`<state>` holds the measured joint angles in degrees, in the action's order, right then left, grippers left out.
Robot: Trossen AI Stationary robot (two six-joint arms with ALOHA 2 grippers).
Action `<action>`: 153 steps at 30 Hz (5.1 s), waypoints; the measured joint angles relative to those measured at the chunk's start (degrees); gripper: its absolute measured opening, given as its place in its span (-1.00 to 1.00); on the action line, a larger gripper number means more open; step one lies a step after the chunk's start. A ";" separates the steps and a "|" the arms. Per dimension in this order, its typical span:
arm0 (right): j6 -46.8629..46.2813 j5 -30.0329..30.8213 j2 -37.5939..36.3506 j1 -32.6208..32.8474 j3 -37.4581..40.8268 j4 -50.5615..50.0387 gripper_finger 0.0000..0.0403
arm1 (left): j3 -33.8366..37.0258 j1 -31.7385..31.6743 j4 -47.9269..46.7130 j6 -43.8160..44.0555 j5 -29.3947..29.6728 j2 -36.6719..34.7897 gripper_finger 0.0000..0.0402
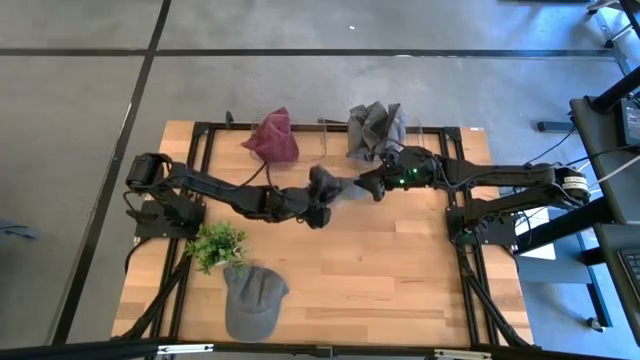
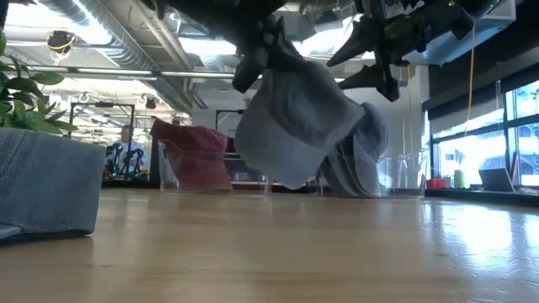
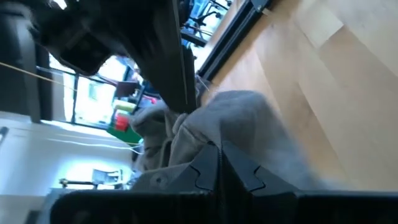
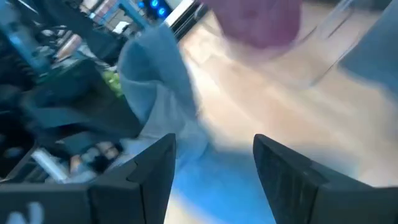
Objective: Pick & Place hat
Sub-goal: Put the gray cap into the right transparent bin
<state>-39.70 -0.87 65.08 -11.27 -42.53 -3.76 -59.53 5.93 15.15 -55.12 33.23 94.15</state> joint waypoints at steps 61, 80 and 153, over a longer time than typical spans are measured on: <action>33.13 3.73 0.02 -0.20 -26.18 -30.82 -0.96 | 0.00 -1.50 4.42 15.68 4.44 -9.82 -0.92; 84.93 21.82 -0.03 -0.20 -44.51 -50.54 -0.94 | 0.00 -11.53 -23.57 45.32 -11.66 -28.72 -0.92; 134.00 41.39 2.73 -26.78 0.59 15.18 -0.74 | 0.02 -14.92 -28.71 53.92 -12.34 -21.11 -0.92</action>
<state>94.30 40.51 67.81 -38.04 -41.93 11.42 -59.51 -8.99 -13.56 -1.20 20.89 73.03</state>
